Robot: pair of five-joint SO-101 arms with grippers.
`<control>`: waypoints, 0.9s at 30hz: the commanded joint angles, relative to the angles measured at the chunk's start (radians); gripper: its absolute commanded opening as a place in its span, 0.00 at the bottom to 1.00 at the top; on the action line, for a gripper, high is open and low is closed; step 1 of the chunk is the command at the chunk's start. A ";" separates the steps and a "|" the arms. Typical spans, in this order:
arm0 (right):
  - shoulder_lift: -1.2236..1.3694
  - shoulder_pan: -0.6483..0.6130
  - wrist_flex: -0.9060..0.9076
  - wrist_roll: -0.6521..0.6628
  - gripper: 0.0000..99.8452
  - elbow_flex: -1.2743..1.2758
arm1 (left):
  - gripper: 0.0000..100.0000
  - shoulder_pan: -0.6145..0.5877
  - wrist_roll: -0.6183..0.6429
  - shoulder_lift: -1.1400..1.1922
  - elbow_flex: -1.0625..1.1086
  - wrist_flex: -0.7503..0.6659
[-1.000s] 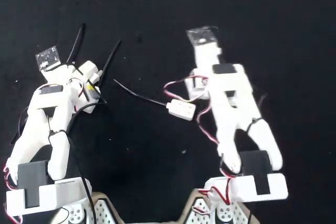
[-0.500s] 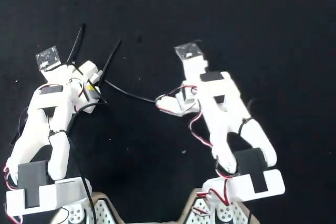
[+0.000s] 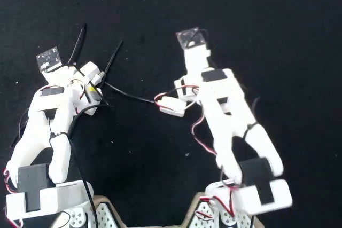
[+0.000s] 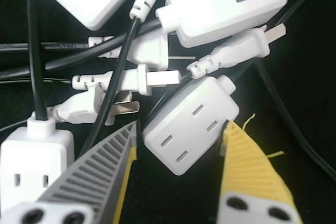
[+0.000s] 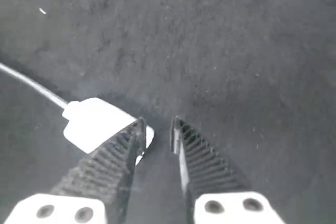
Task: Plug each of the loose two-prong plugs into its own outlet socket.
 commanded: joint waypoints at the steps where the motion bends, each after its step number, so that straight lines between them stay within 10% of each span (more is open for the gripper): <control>1: -0.120 -0.020 0.083 -0.061 0.08 -0.065 | 0.25 -0.054 0.006 -0.017 -0.004 -0.002; 14: -0.280 -0.087 -0.500 -0.057 0.08 0.481 | 0.25 -0.099 -0.157 -0.014 -0.341 0.365; 27: -0.289 -0.086 -0.494 -0.057 0.08 0.499 | 0.25 -0.124 -0.535 0.055 -0.486 0.219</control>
